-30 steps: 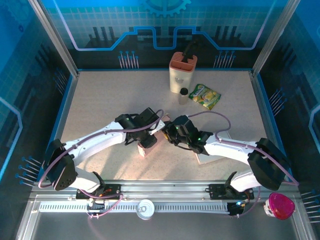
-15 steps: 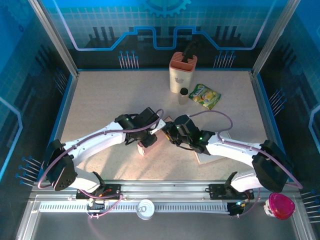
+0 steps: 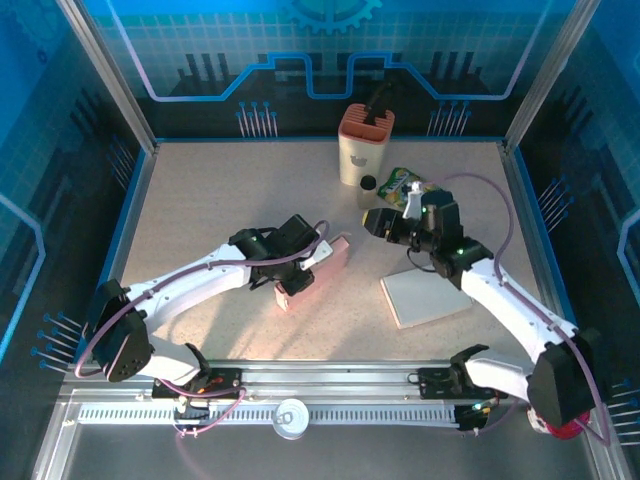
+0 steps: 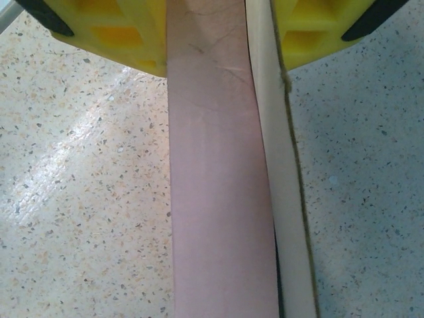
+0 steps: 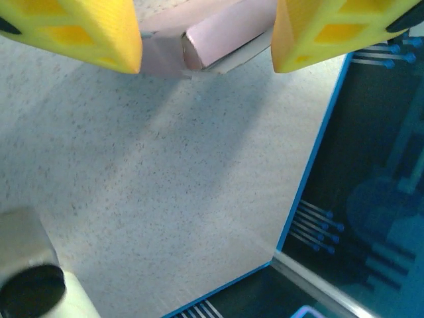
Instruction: Fold the paper box
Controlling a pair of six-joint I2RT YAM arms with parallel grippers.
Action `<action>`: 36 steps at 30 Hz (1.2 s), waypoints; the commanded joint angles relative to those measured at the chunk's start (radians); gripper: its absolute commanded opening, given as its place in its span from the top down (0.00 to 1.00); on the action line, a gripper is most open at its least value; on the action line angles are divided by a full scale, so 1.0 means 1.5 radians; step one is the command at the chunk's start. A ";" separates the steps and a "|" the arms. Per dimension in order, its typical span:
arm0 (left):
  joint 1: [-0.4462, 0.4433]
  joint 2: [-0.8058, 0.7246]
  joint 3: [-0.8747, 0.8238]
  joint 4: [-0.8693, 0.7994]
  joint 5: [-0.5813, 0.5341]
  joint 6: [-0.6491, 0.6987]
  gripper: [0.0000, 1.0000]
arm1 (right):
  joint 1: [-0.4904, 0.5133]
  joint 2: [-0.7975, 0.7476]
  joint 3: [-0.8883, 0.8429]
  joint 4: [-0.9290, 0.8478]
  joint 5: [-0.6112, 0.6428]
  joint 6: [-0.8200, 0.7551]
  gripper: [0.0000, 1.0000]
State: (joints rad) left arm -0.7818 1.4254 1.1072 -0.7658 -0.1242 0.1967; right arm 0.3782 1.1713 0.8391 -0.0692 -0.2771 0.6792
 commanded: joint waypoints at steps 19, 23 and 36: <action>0.005 -0.018 -0.001 -0.034 0.032 0.051 0.66 | 0.049 0.205 0.178 -0.204 -0.122 -0.407 0.38; 0.006 -0.017 -0.001 -0.032 0.032 0.051 0.66 | 0.051 0.226 0.195 -0.210 -0.157 -0.415 0.41; 0.011 -0.017 -0.002 -0.034 0.028 0.053 0.69 | 0.061 0.214 0.171 -0.210 -0.162 -0.417 0.49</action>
State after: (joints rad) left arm -0.7742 1.4239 1.1072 -0.7807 -0.0994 0.2478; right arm 0.4622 1.5021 1.1069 -0.3702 -0.4835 0.0696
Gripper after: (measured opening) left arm 0.310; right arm 0.516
